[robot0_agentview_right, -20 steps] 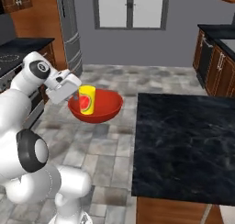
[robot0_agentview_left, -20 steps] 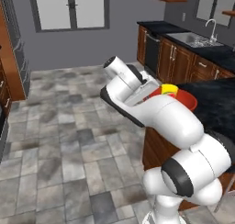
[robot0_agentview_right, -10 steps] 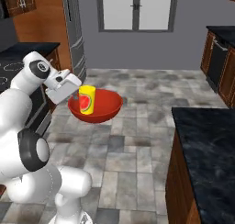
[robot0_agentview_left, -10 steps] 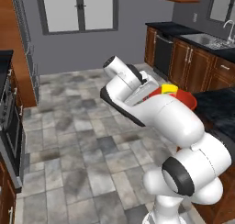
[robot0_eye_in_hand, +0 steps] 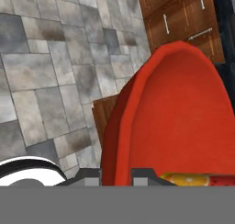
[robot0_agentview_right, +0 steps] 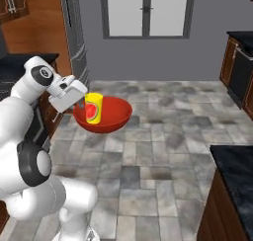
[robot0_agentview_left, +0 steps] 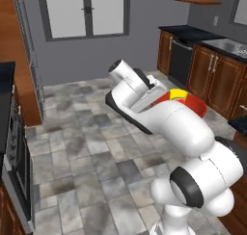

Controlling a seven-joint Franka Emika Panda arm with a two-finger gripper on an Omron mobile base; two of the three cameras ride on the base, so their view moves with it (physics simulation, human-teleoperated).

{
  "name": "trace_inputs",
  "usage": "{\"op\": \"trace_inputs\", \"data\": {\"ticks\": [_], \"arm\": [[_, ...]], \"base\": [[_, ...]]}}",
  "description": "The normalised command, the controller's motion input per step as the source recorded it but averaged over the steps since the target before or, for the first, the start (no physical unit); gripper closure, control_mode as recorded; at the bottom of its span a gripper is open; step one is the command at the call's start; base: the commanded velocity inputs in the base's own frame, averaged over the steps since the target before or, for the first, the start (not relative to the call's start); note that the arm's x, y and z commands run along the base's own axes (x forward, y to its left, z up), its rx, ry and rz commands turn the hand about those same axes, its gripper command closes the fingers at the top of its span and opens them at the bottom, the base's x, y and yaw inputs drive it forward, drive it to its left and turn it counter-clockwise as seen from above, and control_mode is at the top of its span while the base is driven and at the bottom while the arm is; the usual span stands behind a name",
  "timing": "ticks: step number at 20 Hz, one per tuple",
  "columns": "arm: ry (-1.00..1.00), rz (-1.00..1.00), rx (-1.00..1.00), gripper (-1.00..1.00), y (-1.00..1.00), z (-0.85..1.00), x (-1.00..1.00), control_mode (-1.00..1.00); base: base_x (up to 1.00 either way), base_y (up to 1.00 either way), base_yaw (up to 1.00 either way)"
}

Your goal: Place the cup inside the bowl on the dining table and move the bowl to any counter.

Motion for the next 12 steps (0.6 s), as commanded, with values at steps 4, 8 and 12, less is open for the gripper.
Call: {"op": "trace_inputs", "data": {"ticks": [4, 8, 12], "arm": [[0.00, 0.00, 0.00, 1.00, 0.00, 0.00, 0.00, 1.00], [0.00, 0.00, 0.00, 1.00, 0.00, 0.00, 0.00, 1.00], [0.00, 0.00, 0.00, 1.00, 0.00, 0.00, 0.00, 1.00]], "base": [[1.00, 0.40, -0.05], [1.00, 0.38, -0.05], [1.00, 0.35, -0.07]]}}
